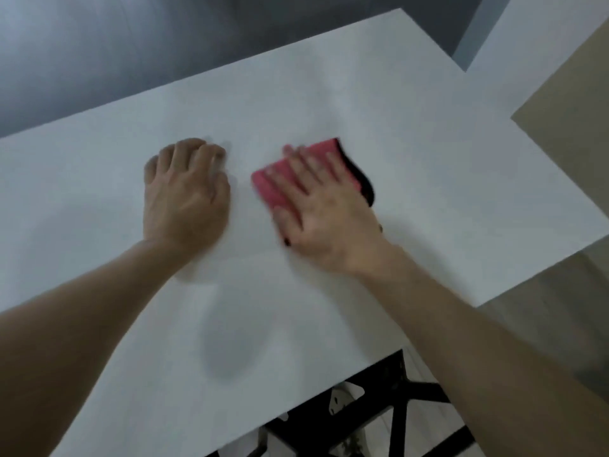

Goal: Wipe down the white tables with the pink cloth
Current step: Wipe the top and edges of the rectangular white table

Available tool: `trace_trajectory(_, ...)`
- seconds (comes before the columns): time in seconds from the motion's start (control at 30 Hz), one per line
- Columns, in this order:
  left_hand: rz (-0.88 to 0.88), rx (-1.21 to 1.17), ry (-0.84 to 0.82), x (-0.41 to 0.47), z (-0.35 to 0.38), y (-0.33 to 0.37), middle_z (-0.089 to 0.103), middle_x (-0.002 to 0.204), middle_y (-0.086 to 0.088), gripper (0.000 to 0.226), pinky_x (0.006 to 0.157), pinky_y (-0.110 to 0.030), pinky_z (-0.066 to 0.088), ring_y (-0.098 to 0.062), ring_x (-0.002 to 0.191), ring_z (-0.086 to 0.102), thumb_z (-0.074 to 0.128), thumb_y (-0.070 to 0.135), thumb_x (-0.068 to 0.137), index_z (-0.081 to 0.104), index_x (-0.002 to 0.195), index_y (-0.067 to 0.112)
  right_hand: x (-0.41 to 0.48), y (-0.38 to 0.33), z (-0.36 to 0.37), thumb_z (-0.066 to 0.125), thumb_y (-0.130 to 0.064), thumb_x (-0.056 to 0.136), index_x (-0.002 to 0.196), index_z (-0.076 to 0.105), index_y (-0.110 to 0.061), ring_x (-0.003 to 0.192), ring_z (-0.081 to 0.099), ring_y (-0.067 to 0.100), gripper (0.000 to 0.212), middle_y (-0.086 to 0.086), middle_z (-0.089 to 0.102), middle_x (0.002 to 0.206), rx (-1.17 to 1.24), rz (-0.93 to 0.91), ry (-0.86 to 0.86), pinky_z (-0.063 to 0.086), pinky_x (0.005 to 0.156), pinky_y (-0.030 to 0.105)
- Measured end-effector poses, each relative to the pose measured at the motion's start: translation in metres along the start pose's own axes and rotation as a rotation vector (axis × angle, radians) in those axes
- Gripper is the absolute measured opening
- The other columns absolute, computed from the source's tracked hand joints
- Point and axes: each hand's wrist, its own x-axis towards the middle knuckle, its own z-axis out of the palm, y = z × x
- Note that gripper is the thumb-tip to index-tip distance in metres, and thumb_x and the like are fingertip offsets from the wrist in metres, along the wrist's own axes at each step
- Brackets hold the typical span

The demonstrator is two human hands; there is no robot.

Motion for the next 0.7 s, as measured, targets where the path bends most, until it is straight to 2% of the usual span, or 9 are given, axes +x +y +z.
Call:
trace_trajectory(0.07, -0.008, 0.015, 0.006, -0.001, 0.0, 0.002, 0.055, 0.146, -0.005, 0.039, 0.121, -0.052, 0.032, -0.033, 0.137, 0.048, 0.046, 0.039, 0.107, 0.059, 0.14, 0.024, -0.042, -0.019, 0.002, 0.035, -0.054, 0.11, 0.168, 0.036, -0.031, 0.168, 0.016, 0.022, 0.063, 0.003, 0.023, 0.18, 0.049, -0.354, -0.085, 0.006, 0.137, 0.05)
trace_trajectory(0.13, -0.008, 0.013, -0.001, -0.002, -0.003, 0.004, 0.055, 0.147, -0.005, 0.038, 0.122, -0.051, 0.032, -0.033, 0.139, 0.048, 0.046, 0.039, 0.107, 0.059, 0.14, 0.024, -0.055, 0.024, -0.014, 0.04, -0.059, 0.109, 0.169, 0.036, -0.033, 0.168, 0.015, 0.019, 0.066, 0.0, 0.021, 0.18, 0.051, -0.387, -0.16, 0.006, 0.137, 0.045)
trace_trajectory(0.23, -0.005, 0.021, 0.003, -0.002, -0.005, 0.005, 0.055, 0.146, -0.005, 0.037, 0.121, -0.052, 0.032, -0.034, 0.139, 0.049, 0.046, 0.038, 0.106, 0.058, 0.139, 0.024, -0.014, 0.112, -0.036, 0.027, -0.063, 0.109, 0.173, 0.022, -0.032, 0.169, 0.009, 0.021, 0.071, 0.002, 0.012, 0.182, -0.045, 0.092, -0.092, 0.001, 0.137, 0.043)
trace_trajectory(0.33, -0.004, 0.026, -0.001, -0.001, -0.004, 0.006, 0.054, 0.146, -0.004, 0.036, 0.121, -0.051, 0.032, -0.034, 0.139, 0.048, 0.047, 0.038, 0.106, 0.058, 0.138, 0.025, 0.042, 0.093, -0.03, 0.023, -0.052, 0.113, 0.174, 0.018, -0.027, 0.169, 0.005, 0.026, 0.066, 0.007, 0.008, 0.182, -0.058, 0.411, -0.017, 0.001, 0.135, 0.053)
trace_trajectory(0.37, -0.009, 0.029, -0.003, -0.001, -0.004, 0.006, 0.054, 0.147, -0.004, 0.036, 0.122, -0.05, 0.031, -0.033, 0.14, 0.048, 0.047, 0.038, 0.106, 0.058, 0.138, 0.025, 0.048, 0.062, -0.02, 0.024, -0.051, 0.113, 0.174, 0.021, -0.026, 0.169, 0.006, 0.026, 0.065, 0.008, 0.011, 0.182, -0.058, 0.328, -0.009, 0.0, 0.135, 0.053)
trace_trajectory(0.47, -0.004, 0.025, -0.015, -0.002, -0.005, 0.005, 0.054, 0.148, -0.004, 0.037, 0.122, -0.05, 0.031, -0.033, 0.141, 0.048, 0.048, 0.037, 0.106, 0.058, 0.139, 0.025, 0.005, 0.001, -0.001, 0.031, -0.054, 0.111, 0.17, 0.032, -0.032, 0.168, 0.014, 0.023, 0.063, 0.003, 0.022, 0.18, 0.0, -0.268, -0.093, 0.002, 0.136, 0.05)
trace_trajectory(0.53, -0.006, 0.017, -0.024, -0.002, -0.006, 0.005, 0.053, 0.149, -0.004, 0.038, 0.123, -0.05, 0.03, -0.033, 0.142, 0.047, 0.047, 0.039, 0.107, 0.057, 0.14, 0.025, -0.022, 0.035, -0.01, 0.038, -0.06, 0.109, 0.168, 0.037, -0.033, 0.167, 0.018, 0.02, 0.065, 0.0, 0.025, 0.179, 0.028, -0.387, -0.126, 0.006, 0.137, 0.046)
trace_trajectory(0.63, -0.009, 0.03, -0.023, -0.001, -0.005, 0.007, 0.053, 0.148, -0.003, 0.037, 0.123, -0.052, 0.032, -0.033, 0.141, 0.047, 0.046, 0.038, 0.106, 0.056, 0.139, 0.026, 0.003, 0.125, -0.032, 0.027, -0.063, 0.108, 0.172, 0.025, -0.032, 0.169, 0.011, 0.023, 0.071, 0.003, 0.016, 0.182, -0.038, 0.156, -0.057, 0.007, 0.137, 0.049)
trace_trajectory(0.7, -0.008, 0.035, -0.017, 0.0, -0.005, 0.007, 0.054, 0.148, -0.003, 0.036, 0.122, -0.053, 0.033, -0.033, 0.14, 0.048, 0.046, 0.038, 0.106, 0.056, 0.139, 0.026, 0.047, 0.127, -0.032, 0.02, -0.056, 0.111, 0.174, 0.013, -0.031, 0.169, 0.002, 0.027, 0.068, 0.007, 0.005, 0.183, -0.019, 0.55, 0.002, 0.0, 0.136, 0.054)
